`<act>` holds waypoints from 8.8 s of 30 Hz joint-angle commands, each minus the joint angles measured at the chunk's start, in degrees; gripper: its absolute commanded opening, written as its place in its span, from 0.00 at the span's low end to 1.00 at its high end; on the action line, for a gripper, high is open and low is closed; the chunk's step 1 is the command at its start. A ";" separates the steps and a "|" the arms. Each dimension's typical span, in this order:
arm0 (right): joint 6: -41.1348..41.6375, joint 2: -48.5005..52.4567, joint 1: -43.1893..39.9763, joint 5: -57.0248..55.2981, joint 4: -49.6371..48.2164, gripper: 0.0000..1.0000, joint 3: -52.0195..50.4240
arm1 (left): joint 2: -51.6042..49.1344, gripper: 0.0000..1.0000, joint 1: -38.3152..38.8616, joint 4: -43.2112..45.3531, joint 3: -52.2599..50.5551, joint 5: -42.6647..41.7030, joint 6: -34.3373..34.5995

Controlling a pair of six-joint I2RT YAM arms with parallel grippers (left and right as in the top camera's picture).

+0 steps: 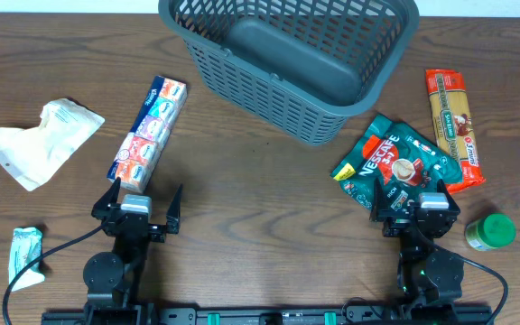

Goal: Pack container

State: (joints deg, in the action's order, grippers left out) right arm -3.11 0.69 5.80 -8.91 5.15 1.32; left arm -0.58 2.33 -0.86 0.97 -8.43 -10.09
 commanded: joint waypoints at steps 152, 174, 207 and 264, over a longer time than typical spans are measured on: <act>9.49 85.00 8.13 22.21 77.94 0.01 113.63 | -90.99 0.26 12.02 -36.11 110.01 -1.99 5.38; 0.63 93.02 21.75 17.70 82.95 0.01 113.24 | -102.82 0.06 14.21 -33.53 109.94 -2.03 -2.38; -5.33 101.24 15.23 12.72 80.30 0.01 113.24 | -109.96 0.06 15.19 -39.89 109.94 -2.03 -4.48; -8.13 101.22 5.73 11.67 78.23 0.01 113.24 | -104.85 0.06 21.66 -50.75 109.94 -0.92 -2.69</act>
State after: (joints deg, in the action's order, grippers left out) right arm -10.22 101.62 12.69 4.01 84.09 114.04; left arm -106.69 23.79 -49.74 111.46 -10.07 -13.26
